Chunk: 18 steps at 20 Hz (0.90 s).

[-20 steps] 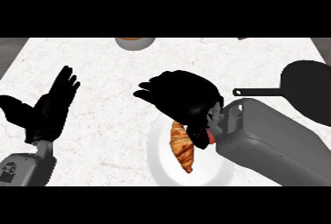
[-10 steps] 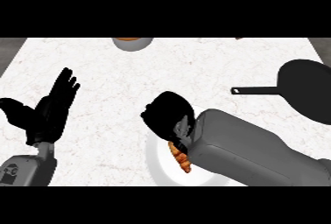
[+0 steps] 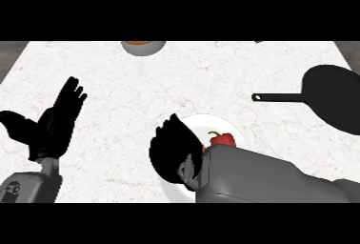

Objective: Pick the croissant from the plate and place it in the pan

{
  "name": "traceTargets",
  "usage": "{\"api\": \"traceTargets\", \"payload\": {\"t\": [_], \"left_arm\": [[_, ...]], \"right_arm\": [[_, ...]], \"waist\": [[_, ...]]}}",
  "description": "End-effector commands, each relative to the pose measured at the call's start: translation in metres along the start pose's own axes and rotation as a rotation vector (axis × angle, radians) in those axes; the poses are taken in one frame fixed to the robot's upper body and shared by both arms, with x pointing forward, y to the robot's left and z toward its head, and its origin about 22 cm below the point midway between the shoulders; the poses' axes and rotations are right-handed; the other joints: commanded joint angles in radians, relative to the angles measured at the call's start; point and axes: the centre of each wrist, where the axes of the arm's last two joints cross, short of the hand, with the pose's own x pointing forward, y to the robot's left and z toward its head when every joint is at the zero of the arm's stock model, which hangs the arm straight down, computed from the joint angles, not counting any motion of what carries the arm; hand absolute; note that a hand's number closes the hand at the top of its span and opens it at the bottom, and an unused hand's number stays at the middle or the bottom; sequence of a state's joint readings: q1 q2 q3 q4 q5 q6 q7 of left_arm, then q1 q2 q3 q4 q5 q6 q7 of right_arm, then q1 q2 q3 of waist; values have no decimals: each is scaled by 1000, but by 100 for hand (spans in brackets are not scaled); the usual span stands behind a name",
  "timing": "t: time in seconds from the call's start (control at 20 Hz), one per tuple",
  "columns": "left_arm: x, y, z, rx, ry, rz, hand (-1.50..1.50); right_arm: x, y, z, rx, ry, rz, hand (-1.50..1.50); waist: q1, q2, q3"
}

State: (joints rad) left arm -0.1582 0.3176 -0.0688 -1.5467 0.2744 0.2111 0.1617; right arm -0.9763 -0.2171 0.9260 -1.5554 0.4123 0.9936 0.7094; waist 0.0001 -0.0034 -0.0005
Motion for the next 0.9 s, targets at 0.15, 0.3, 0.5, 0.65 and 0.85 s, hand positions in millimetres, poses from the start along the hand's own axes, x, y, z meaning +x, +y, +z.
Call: {"api": "traceTargets", "payload": {"t": [0.15,0.3,0.5,0.65,0.85], "left_arm": [[18,4,4,-8,-7,-26,0],[1,-1,6,15,-17,-4,0],[16,11,-3,-2,-1,-3,0],[8,17,9,-12,-8,7,0],[-1,-11,1,-9,2,6,0]], "right_arm": [[31,7,-4,12,53,81,-150],[42,1,-13,7,24,50,-150],[50,0,-10,44,76,84,-150],[35,14,-21,65,115,93,-150],[46,36,-35,54,153,98,-150]], "waist": [[6,1,1],[7,3,0],[1,1,0],[7,2,0],[2,4,1]]}}
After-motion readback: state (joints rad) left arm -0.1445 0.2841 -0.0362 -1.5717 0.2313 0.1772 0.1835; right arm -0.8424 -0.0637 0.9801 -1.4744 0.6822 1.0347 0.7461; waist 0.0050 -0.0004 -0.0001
